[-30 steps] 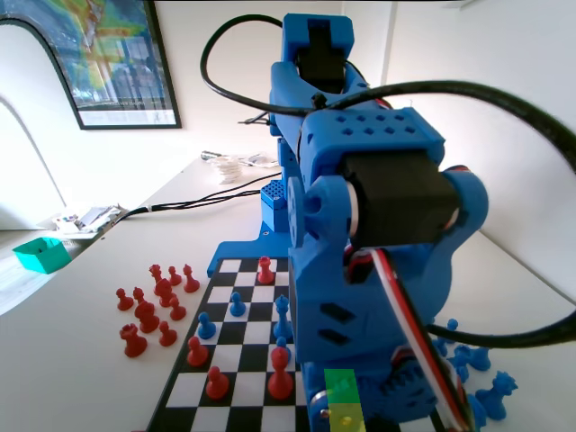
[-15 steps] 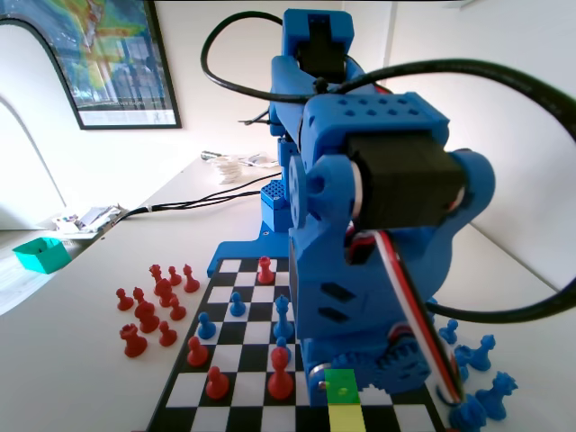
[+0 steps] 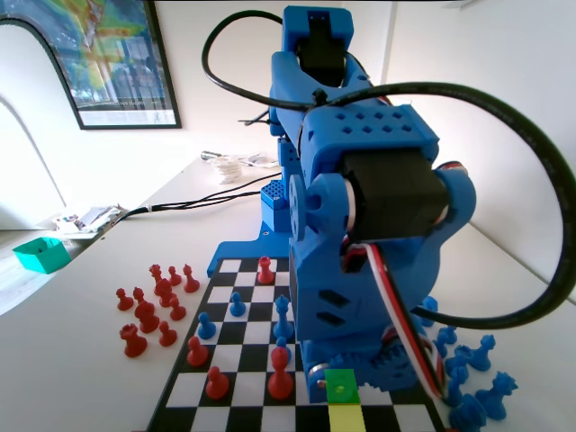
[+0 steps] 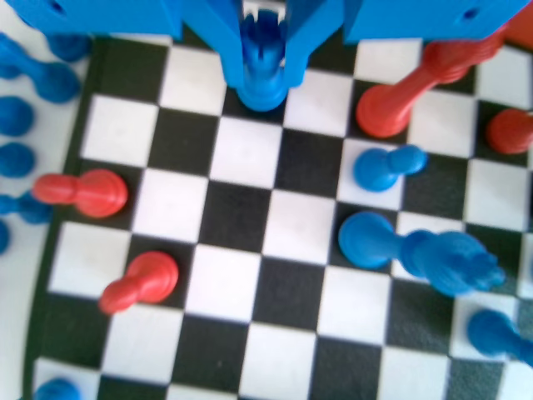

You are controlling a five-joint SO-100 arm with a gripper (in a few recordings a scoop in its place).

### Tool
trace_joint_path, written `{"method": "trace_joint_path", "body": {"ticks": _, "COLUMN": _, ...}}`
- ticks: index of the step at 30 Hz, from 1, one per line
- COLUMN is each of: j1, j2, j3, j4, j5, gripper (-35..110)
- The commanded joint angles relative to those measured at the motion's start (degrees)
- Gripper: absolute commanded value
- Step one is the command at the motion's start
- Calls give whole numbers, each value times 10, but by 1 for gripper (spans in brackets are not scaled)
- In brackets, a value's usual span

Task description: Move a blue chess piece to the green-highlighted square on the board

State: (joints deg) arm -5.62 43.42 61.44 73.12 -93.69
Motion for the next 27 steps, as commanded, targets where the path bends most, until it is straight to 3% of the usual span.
{"method": "trace_joint_path", "body": {"ticks": 1, "j1": -13, "j2": 68, "j3": -7, "j4": -2, "j5": 6, "gripper": 9}}
{"method": "trace_joint_path", "body": {"ticks": 12, "j1": -14, "j2": 69, "j3": -25, "j4": 12, "j5": 14, "gripper": 22}}
{"method": "trace_joint_path", "body": {"ticks": 27, "j1": 8, "j2": 103, "j3": -106, "j4": 121, "j5": -20, "gripper": 22}}
